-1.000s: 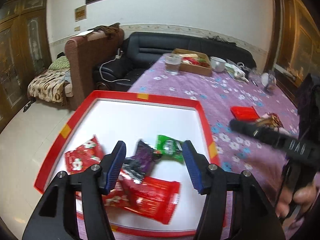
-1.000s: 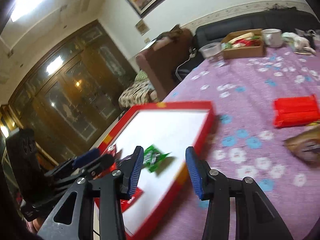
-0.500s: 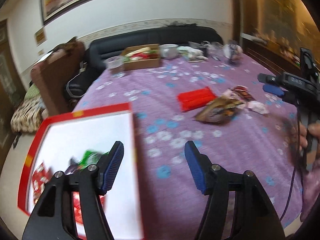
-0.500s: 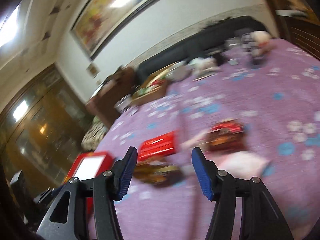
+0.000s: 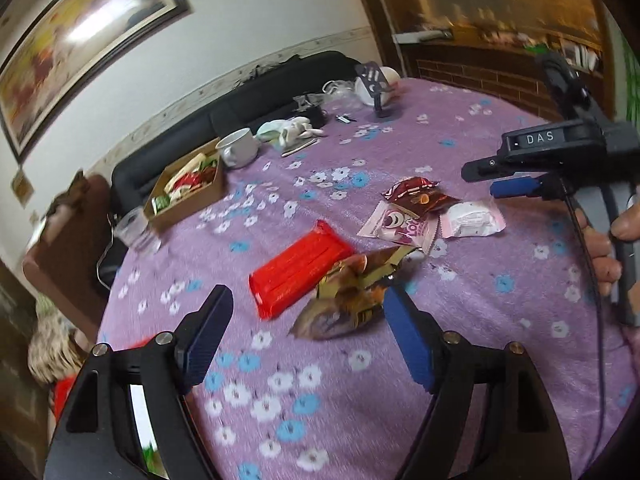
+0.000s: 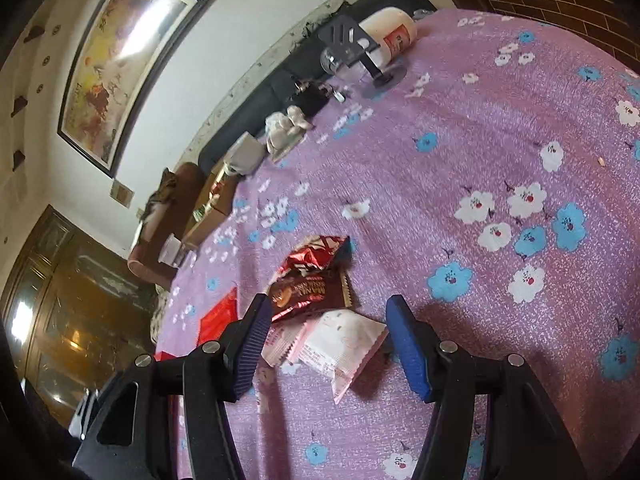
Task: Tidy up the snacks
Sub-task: 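Move both open tools back over the table toward the remaining packets, then grasp the brown-gold packet with the left tool while the right tool grasps the white-pink packet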
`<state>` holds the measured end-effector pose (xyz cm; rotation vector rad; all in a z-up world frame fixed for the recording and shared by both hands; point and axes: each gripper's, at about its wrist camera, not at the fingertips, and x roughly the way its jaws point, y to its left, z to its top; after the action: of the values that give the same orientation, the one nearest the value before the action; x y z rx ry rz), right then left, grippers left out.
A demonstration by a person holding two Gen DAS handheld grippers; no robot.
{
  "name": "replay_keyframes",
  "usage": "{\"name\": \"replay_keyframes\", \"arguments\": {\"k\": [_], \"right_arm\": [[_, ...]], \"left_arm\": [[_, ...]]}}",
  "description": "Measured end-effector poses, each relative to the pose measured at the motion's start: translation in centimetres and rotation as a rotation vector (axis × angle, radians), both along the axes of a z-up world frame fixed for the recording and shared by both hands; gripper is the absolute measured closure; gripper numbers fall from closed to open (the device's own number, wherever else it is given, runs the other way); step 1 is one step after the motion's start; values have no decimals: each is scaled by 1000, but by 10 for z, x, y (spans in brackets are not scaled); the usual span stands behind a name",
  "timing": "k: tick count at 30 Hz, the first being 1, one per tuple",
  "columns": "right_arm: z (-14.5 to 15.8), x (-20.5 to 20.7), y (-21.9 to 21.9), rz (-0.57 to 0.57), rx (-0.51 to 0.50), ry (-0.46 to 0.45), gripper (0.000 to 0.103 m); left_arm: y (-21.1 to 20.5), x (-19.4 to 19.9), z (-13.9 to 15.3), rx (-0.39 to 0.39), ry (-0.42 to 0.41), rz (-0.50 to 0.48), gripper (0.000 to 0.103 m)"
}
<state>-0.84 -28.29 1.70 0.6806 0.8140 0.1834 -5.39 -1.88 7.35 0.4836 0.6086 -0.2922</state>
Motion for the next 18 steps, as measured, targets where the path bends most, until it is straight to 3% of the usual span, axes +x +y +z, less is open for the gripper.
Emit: {"name": "replay_keyframes", "arguments": {"k": [5,9,12,14,15,18], "right_arm": [[-4,10,10,23,-61,28,40],[-2,15,20,62,-115,11,32],[-1,16,25,88,-146,9,29],[0,15,30,111,-183,12,29],[0,15,35,132,-213,13,29],[1,12,52,189,-305,7,29]], "left_arm": [[-5,21,-9,-26,50,-19,25],[-10,36,-20,-12,75,-24,25],[-10,39,-30,-45,127,-42,25],[-10,39,-37,-38,141,-40,33],[-10,40,-41,-37,161,-37,48],[-8,39,-41,-80,184,-41,54]]}}
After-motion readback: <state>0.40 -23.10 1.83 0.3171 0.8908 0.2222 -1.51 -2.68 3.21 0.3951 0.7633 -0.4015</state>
